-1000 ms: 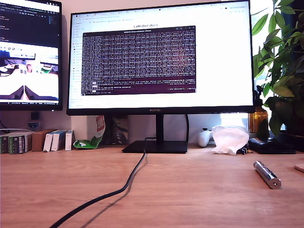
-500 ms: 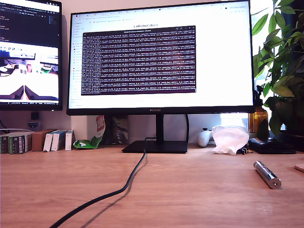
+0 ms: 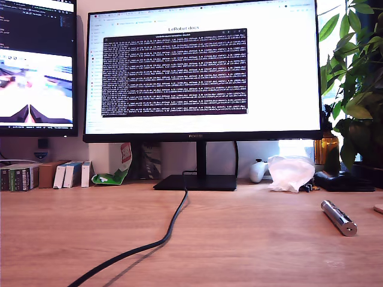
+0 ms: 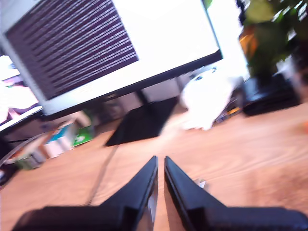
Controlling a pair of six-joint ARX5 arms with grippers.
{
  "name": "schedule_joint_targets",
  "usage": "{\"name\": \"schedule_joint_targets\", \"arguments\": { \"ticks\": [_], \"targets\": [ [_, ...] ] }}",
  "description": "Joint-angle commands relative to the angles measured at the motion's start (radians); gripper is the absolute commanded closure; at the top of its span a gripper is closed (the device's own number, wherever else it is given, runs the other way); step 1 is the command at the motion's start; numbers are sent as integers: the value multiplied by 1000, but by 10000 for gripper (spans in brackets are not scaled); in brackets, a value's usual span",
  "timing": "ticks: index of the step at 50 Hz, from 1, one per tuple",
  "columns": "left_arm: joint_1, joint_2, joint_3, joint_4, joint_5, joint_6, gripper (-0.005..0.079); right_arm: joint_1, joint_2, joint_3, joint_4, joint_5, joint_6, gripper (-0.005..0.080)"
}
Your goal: Pick the metallic laser pointer with your right arm, pass it to your left arm, then place it down to the left side of the table
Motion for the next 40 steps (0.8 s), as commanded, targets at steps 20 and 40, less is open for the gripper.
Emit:
{"name": "schedule_joint_targets", "arguments": {
  "ticks": [20,40],
  "targets": [
    [-2,161,199,16,83,207,764,4,351,362,-253,-5,-10,745],
    [-4,526,416,-94,142,570,752,5,980,771,-466,-36,-29,560]
  ]
}}
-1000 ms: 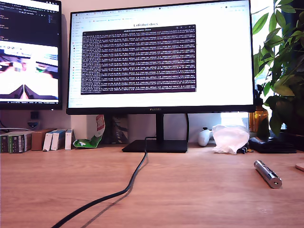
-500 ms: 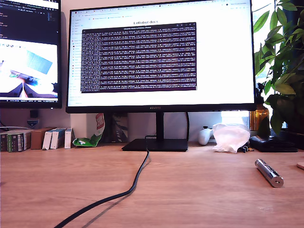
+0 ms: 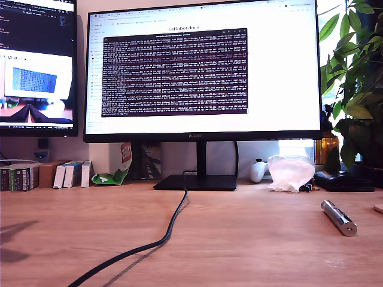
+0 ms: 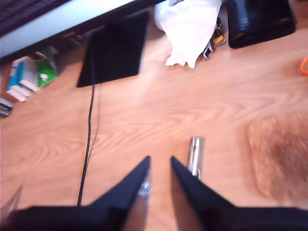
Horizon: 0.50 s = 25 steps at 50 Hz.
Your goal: Pick the metallic laser pointer with your right arm, pass it to your left arm, then place it down to the left side of the table
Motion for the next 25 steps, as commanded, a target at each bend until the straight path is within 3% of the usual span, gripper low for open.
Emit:
{"name": "schedule_joint_targets", "arguments": {
  "ticks": [1,9,14,25],
  "targets": [
    [-5,43,43,-15,18,80,752,6,103,37,-25,-6,-3,548],
    [-30,155,112,-64,27,228,751,32,289,132,-97,-5,-10,482],
    [-46,200,127,-60,28,243,751,50,395,163,-128,-5,-10,469],
    [-73,241,136,-53,32,243,751,105,553,188,-180,-5,-3,327]
  ]
}}
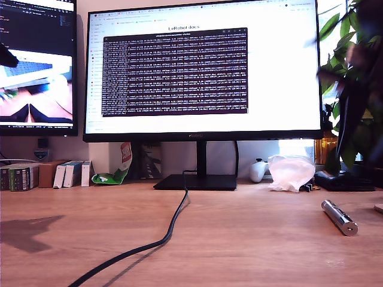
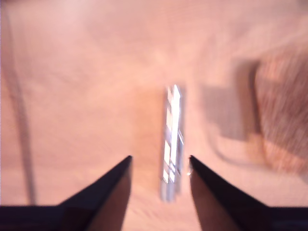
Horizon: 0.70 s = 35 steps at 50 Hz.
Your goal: Pick the metallic laser pointer with your right arm, pass it to your left arm, then place it down to the left side of the table
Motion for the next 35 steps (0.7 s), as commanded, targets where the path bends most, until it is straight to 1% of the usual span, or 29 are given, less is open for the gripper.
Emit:
{"name": "schedule_joint_targets", "arguments": {
  "ticks": [1,7,15,25,31,35],
  "targets": [
    [-9,8,12,12,7,9,751,23,21,19,-2,-3,0,318],
    [-15,13,12,17,7,16,751,56,63,25,15,0,26,316],
    [-15,12,12,17,7,16,751,79,118,72,-1,12,39,319],
    [-15,12,12,17,7,16,751,97,217,160,-108,40,23,323],
    [-15,12,12,17,7,15,751,102,262,200,-172,96,1,326],
    [-15,12,12,17,7,15,751,103,277,210,-182,114,1,326]
  ]
}}
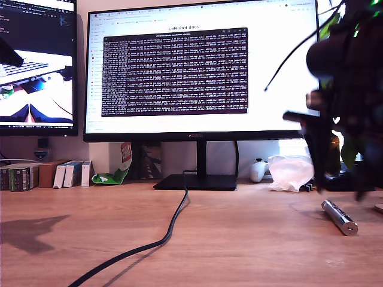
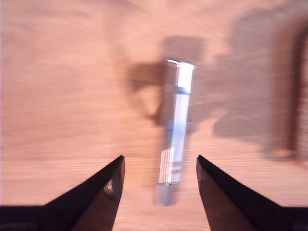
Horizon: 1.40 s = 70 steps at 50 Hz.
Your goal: Pick the metallic laser pointer with your right arm, pass it to your left arm, then place it down to the left side of the table
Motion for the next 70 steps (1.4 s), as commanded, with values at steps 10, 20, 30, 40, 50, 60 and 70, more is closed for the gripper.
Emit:
{"name": "schedule_joint_targets", "arguments": {
  "ticks": [10,20,30,40,50,60,70],
  "targets": [
    [-2,10,12,10,4,4,751,10,39,16,1,10,0,327],
    [-2,10,12,10,4,4,751,13,69,16,11,10,1,362],
    [-2,10,12,10,4,4,751,13,75,16,37,10,1,367],
    [-2,10,12,10,4,4,751,13,76,16,55,10,1,403],
    [-2,10,12,13,4,5,751,13,104,16,48,10,1,403],
    [-2,8,12,32,4,4,751,30,128,16,49,9,-2,417],
    [-2,8,12,39,3,4,751,44,128,16,69,5,-52,775]
  ]
}}
